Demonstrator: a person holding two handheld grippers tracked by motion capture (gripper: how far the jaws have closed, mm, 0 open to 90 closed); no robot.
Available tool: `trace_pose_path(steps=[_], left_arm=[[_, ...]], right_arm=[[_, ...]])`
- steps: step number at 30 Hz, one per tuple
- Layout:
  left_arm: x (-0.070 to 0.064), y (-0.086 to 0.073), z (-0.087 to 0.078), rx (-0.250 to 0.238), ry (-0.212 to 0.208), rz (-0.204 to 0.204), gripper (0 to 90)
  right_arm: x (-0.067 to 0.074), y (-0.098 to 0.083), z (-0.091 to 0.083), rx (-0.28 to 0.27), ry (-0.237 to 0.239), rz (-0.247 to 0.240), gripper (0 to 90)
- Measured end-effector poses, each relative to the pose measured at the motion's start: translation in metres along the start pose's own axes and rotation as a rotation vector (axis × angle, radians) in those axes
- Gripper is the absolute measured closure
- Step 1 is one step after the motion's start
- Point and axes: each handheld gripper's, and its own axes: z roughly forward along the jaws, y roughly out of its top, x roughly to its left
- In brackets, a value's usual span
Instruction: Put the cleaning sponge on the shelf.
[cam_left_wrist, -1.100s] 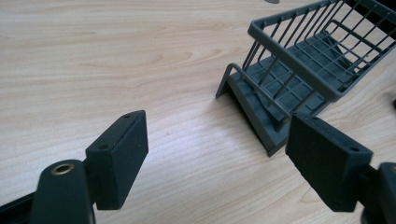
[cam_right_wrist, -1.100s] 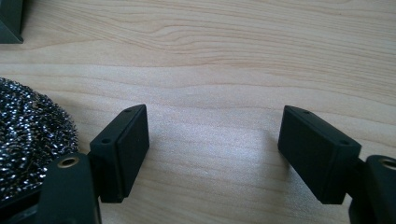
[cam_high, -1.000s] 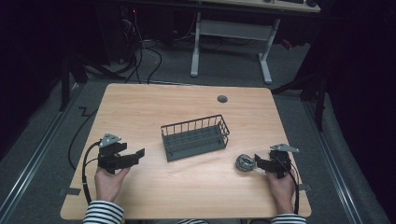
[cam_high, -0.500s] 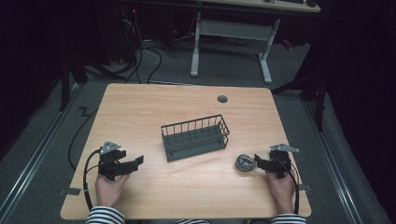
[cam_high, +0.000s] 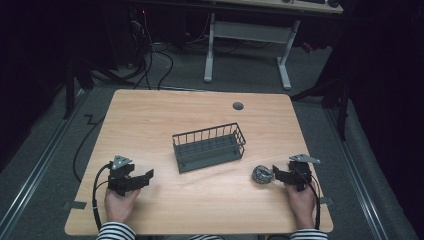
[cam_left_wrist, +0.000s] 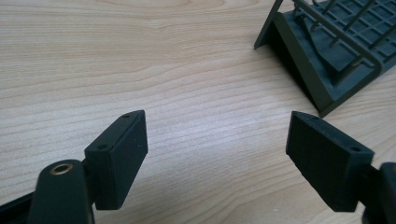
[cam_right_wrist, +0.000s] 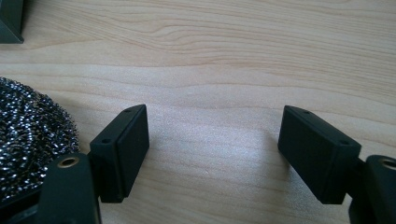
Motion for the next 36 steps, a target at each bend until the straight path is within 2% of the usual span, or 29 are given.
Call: trace_pose_path(steps=[9,11,14,36], left_arm=[[-0.001,-0.006,0.007,-0.005,0.051,0.022,21.5],[-0.002,-0.006,0.01,-0.005,0.077,0.041,21.8],[-0.002,-0.007,0.012,0.001,0.092,0.056,21.9],[-0.002,-0.008,0.026,0.021,0.133,0.079,22.8]], right_arm=[[0.0,0.0,0.0,0.0,0.0,0.0,24.8],[0.0,0.0,0.0,0.0,0.0,0.001,24.8],[0.0,0.0,0.0,0.001,0.0,0.001,24.8],[0.0,0.0,0.0,0.001,0.0,0.0,24.8]])
